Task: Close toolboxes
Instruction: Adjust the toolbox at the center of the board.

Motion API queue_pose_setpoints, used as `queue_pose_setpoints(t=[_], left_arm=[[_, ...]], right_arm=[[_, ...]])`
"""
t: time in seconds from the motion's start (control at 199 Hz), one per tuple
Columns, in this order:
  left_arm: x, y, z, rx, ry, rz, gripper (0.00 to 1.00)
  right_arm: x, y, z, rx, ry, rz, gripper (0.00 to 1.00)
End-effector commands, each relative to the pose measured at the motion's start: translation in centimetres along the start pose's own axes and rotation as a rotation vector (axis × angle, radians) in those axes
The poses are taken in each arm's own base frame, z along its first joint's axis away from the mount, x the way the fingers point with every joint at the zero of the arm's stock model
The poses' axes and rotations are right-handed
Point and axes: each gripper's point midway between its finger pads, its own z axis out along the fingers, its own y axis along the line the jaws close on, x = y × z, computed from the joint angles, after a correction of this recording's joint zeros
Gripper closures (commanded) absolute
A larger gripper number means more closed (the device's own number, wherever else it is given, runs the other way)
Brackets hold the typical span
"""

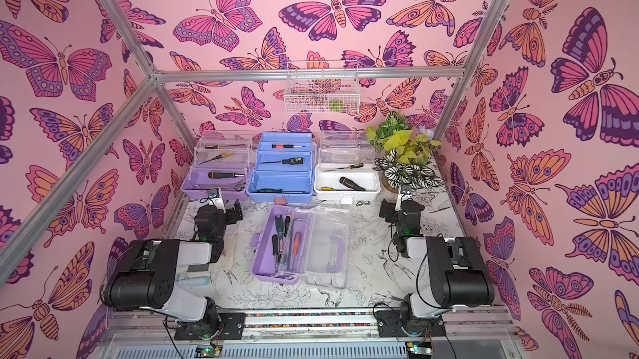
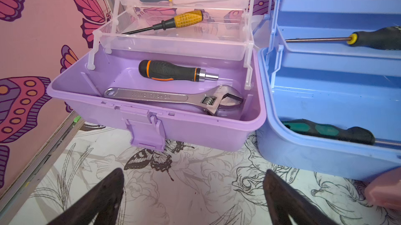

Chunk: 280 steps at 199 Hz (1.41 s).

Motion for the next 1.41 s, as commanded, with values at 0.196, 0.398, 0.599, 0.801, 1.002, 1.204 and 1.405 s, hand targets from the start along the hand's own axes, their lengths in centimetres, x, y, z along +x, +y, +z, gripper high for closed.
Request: queue_pose_setpoints(t=[0.196, 0.398, 0.599, 0.801, 1.002, 1.204, 1.405], left_arm=[[0.8, -0.2, -0.1, 0.014, 0.019, 0.001, 0.01], [0.8, -0.3, -0.1, 0.015, 0.021, -0.001, 0.01], [0.9, -0.3, 0.0, 0.018, 0.025, -0.003, 0.01], [-0.6, 0.2, -0.7, -0.029, 0.005, 0.017, 0.0], [-7.8, -1.8, -6.0, -0.023, 0.087, -0.05, 0.0], [-6.0, -9.6, -11.9, 0.229, 0.369, -0.056, 0.0], [-0.3, -13.1, -16.8, 0.335, 0.625, 0.033, 0.0]], right_arm=[[-0.6, 0.3, 0.0, -0.014, -0.015, 0.005, 0.01], [-0.6, 0.3, 0.1, -0.013, -0.013, 0.008, 0.01], [-0.7, 0.2, 0.1, -0.013, -0.013, 0.011, 0.01], [-2.7, -0.3, -0.6, 0.024, -0.024, 0.016, 0.01], [-5.5, 0.5, -4.7, 0.085, 0.302, 0.054, 0.01], [-3.9, 7.4, -11.9, -0.068, 0.513, -0.02, 0.07], [-1.8, 14.3, -18.1, -0.309, 0.643, -0.121, 0.2]])
